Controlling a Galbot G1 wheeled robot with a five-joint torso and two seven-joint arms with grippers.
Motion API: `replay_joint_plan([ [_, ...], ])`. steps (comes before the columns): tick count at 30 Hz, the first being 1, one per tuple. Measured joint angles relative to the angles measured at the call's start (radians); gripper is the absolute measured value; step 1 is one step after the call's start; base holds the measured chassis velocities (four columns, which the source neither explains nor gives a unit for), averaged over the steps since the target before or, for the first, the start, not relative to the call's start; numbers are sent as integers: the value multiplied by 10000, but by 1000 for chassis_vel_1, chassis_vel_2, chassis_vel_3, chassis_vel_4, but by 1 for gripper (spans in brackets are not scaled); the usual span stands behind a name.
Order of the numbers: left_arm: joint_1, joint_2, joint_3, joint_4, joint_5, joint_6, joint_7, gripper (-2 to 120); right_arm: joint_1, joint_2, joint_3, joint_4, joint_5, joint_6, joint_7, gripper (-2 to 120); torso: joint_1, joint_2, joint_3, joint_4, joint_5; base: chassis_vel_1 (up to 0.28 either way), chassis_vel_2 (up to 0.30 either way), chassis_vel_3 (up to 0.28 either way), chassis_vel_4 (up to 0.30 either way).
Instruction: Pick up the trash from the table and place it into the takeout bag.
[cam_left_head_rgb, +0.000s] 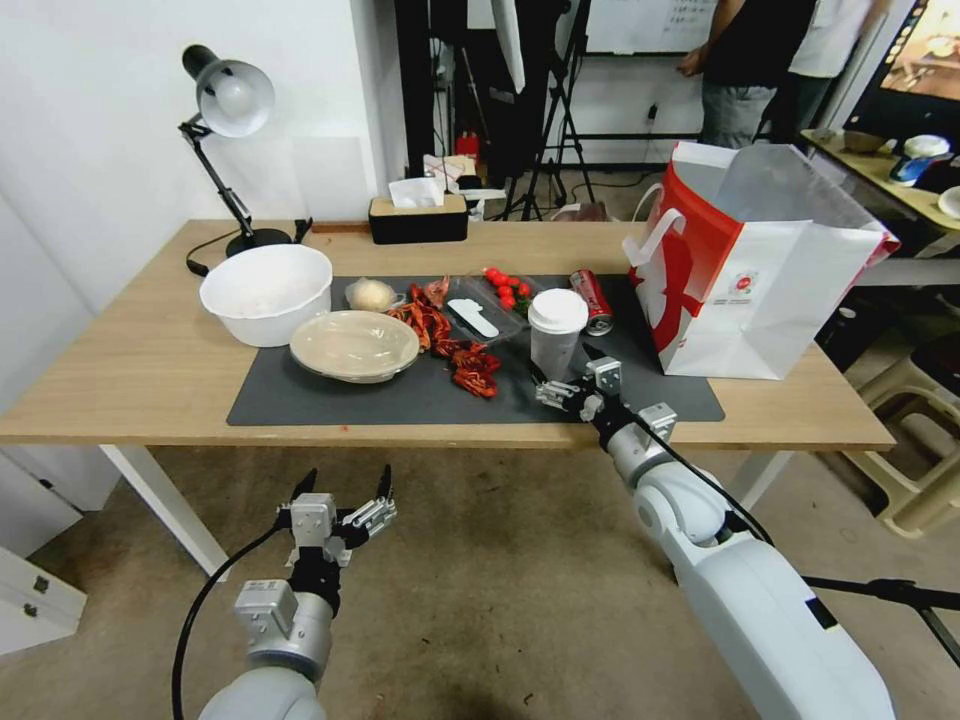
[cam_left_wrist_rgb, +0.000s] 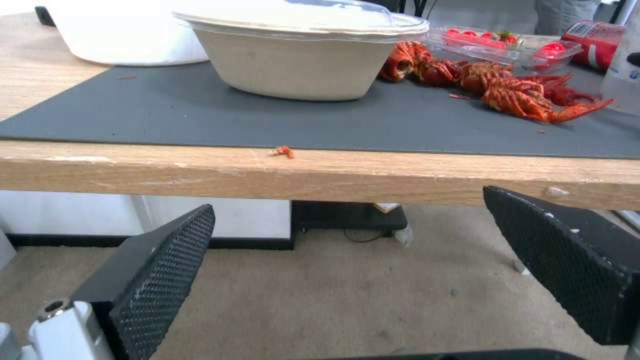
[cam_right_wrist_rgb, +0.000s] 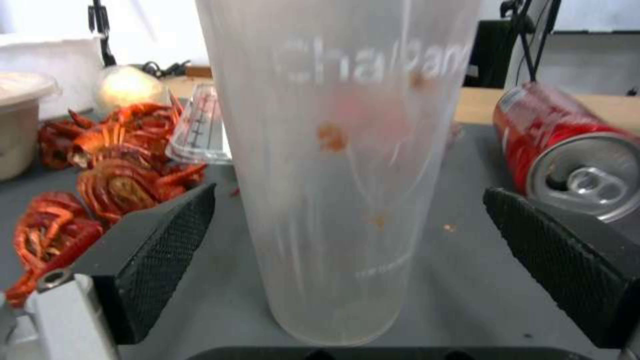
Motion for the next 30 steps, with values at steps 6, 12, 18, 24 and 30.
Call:
replay_joint_plan([
  [6, -3, -4, 2, 24, -1, -35, -24, 100, 101, 82, -48, -73, 74, -348, -35, 100, 0, 0, 0, -1, 0, 0, 0, 0, 0],
  [12, 22, 1, 31, 17, 3, -44, -47, 100, 181, 126, -55, -179, 154, -436, -81, 86, 0, 1, 0, 0, 0, 0, 0, 0, 0],
  [18, 42, 23, 34, 22, 0, -48, -60, 100, 260, 74, -57, -240, 176, -363, -187, 63, 0, 2, 0, -1, 0, 0, 0, 0, 0],
  [24, 36, -4, 67, 31, 24, -49, -68, 100, 273, 16, -56, -246, 202, -337, -244, 43, 0, 2, 0, -1, 0, 0, 0, 0, 0],
  [30, 36, -4, 63, 46, 37, -49, -79, 100, 213, -30, 32, -135, 249, -319, -251, 31, 0, 1, 0, 0, 1, 0, 0, 0, 0],
])
